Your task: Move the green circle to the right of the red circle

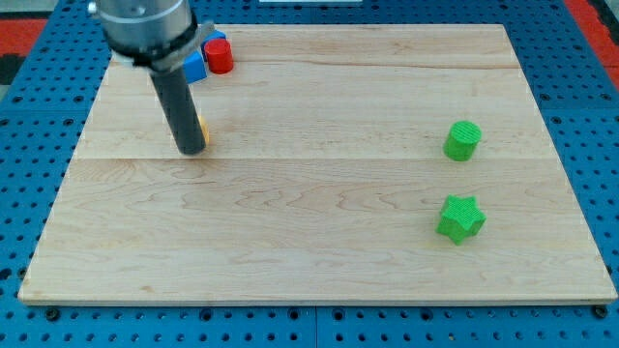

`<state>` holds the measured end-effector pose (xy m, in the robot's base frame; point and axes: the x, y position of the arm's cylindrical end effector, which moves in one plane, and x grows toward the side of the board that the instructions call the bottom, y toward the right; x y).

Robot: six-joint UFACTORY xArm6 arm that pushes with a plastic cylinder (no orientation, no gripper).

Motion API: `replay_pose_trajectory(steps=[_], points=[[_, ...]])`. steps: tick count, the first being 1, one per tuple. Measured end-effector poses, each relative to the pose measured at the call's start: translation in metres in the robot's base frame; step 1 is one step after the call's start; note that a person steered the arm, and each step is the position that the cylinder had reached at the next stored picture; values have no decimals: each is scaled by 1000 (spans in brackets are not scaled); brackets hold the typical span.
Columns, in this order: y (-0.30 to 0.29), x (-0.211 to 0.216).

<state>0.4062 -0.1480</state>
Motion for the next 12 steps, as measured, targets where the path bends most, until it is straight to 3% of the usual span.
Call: replay_pose_trajectory(steps=[1, 2, 3, 4, 5, 6, 7, 8, 9, 10, 11, 12], points=[[-19, -64], [-10, -57], [67, -37], [202, -40], [339, -72], [422, -29], [353, 1], [250, 4], [297, 27], [305, 67], [224, 51], [167, 8]])
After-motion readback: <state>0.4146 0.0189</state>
